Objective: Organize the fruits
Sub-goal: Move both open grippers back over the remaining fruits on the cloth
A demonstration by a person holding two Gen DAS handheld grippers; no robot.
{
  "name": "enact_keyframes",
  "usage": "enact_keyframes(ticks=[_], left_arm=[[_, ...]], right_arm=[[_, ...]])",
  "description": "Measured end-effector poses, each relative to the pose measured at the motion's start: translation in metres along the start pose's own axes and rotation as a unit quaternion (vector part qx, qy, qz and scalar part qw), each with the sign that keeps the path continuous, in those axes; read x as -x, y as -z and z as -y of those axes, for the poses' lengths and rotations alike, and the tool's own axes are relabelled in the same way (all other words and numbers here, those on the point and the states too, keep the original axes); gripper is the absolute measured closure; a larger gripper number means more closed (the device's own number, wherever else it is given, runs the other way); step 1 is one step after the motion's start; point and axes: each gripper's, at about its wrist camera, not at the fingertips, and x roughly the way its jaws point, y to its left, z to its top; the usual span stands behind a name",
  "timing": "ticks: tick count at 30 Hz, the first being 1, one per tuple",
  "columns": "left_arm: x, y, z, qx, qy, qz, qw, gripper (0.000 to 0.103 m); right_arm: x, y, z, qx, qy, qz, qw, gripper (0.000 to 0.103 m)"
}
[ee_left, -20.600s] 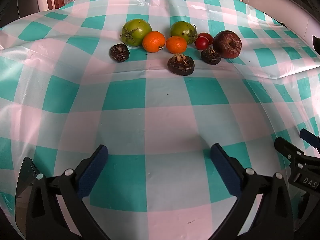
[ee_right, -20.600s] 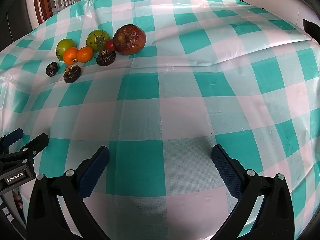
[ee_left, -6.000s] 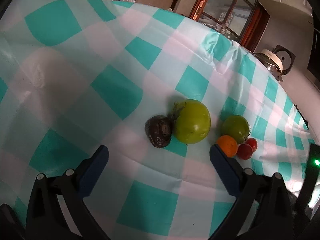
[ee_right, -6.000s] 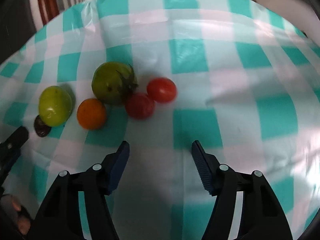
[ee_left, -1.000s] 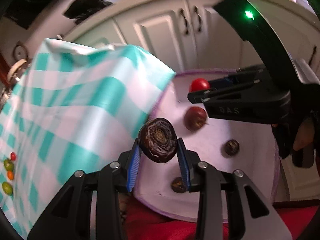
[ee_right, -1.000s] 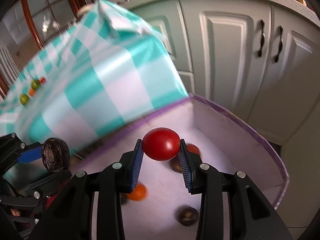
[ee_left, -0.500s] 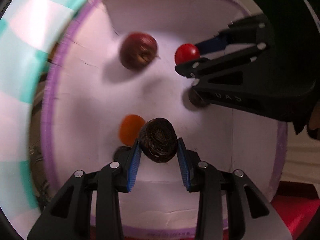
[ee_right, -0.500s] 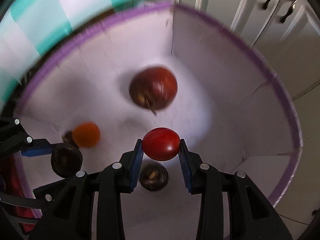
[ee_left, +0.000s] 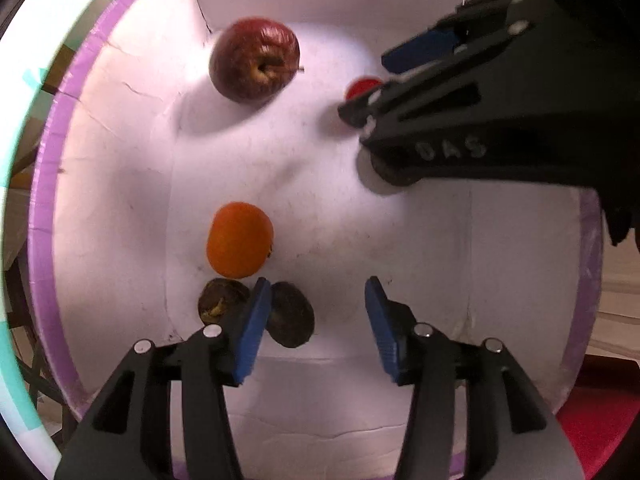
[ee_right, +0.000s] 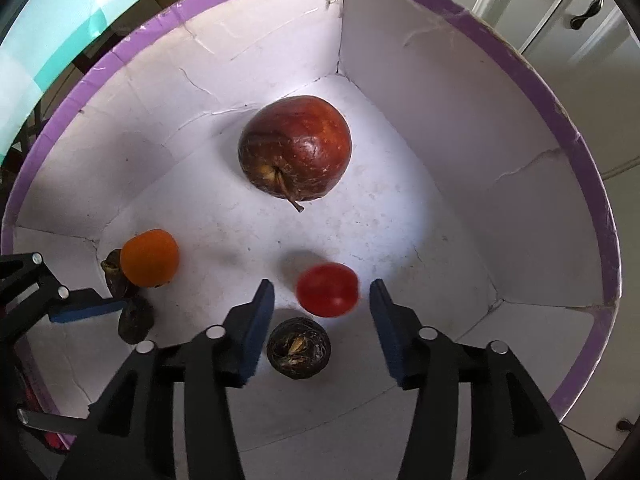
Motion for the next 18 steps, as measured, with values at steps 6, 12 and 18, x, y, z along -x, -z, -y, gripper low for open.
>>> enact_keyframes(ticks=[6, 12, 18], left_arm=[[0.046, 0.014, 0.003, -0.010, -0.027, 0.104, 0.9941, 0.036], [0.141, 0.037, -0.001, 0.009, -0.096, 0.282, 0.9547, 0.020], [0.234, 0.103, -0.072, 0.165, -0.188, 0.404, 0.8798, 0.004]], right_arm=[[0.009, 0.001, 0.002, 0.000, 0.013, 0.009, 1.000, 0.042], [0.062, -0.010, -0.004, -0.003, 0.038, 0.061, 0.997, 0.040], [0.170, -0.033, -0.048, 0.016, 0.017, 0.240, 0.971, 0.016]])
